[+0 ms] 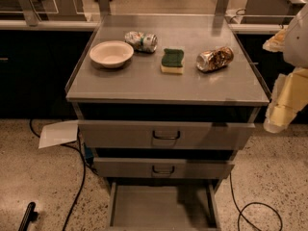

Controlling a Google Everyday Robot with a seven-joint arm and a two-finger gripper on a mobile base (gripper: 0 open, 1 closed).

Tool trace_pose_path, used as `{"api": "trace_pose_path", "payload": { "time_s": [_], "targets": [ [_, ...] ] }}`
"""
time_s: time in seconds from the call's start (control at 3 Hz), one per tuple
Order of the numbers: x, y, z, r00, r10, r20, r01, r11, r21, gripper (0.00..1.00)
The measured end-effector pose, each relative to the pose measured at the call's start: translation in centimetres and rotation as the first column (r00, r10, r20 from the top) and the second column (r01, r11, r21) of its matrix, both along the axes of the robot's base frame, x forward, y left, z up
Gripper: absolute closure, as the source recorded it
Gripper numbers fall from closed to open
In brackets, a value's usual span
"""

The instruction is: Place sponge into bottom drawer

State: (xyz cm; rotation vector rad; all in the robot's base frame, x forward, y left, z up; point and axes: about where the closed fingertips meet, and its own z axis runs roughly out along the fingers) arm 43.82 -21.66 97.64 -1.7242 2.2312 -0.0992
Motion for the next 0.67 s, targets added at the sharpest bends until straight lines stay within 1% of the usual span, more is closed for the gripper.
{"api": "trace_pose_path", "payload": {
  "time_s": [0.33,0.67],
  "targets": [
    [0.00,0.00,0.00,1.0000,0.000,0.000,0.000,1.000,0.000,0.00],
    [0.28,0.01,0.37,0.9995,-0.012,0.028,0.012,1.000,0.009,0.00]
  ]
}}
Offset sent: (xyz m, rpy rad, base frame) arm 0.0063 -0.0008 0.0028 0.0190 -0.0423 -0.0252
